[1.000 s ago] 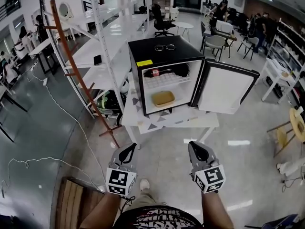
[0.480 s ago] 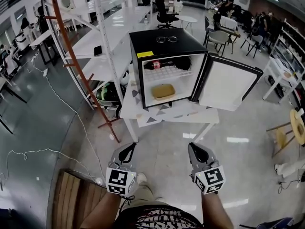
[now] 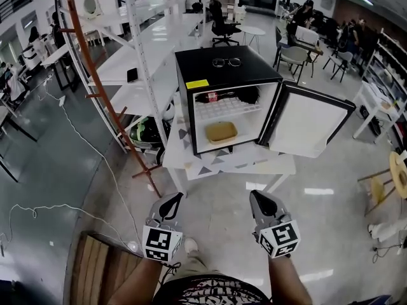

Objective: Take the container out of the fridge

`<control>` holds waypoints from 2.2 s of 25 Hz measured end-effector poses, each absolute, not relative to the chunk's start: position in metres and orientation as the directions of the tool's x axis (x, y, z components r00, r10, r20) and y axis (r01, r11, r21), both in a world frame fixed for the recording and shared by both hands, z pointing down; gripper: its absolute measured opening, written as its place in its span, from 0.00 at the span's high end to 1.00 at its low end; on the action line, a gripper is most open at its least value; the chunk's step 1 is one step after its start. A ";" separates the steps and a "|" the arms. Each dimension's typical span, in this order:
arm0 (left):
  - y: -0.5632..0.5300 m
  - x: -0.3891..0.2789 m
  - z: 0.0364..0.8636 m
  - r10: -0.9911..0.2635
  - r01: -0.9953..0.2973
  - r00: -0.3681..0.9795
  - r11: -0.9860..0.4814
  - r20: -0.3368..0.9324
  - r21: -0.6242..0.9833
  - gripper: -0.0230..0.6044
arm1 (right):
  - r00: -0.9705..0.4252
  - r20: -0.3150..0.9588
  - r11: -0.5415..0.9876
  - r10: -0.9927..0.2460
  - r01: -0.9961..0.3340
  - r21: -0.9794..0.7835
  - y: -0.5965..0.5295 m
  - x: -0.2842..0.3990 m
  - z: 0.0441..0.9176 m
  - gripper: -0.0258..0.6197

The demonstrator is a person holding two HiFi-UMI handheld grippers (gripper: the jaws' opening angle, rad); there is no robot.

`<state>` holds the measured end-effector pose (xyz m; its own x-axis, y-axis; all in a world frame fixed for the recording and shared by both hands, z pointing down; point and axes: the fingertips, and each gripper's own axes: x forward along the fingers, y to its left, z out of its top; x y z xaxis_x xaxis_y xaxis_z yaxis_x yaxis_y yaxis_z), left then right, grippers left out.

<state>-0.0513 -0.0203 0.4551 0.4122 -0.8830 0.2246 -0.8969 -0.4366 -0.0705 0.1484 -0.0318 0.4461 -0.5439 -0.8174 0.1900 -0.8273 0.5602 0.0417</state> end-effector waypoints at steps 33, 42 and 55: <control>-0.154 -0.073 0.470 -0.816 -0.841 0.513 -0.540 0.265 -0.037 0.96 | -0.471 0.248 0.491 -0.847 -0.871 0.023 -0.150 0.123 0.460 0.92; -0.180 -0.082 0.468 -0.806 -0.827 0.530 -0.560 0.264 -0.050 0.96 | -0.443 0.237 0.459 -0.865 -0.888 0.019 -0.172 0.118 0.458 0.92; -0.205 -0.090 0.456 -0.785 -0.797 0.575 -0.601 0.231 -0.057 0.96 | -0.383 0.224 0.401 -0.896 -0.916 0.035 -0.191 0.113 0.448 0.92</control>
<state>-0.0903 -0.2054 0.4564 0.5749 -0.7851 0.2305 -0.7975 -0.6007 -0.0566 0.1131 -0.1908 0.4481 -0.3833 -0.8960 0.2242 -0.9156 0.4005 0.0353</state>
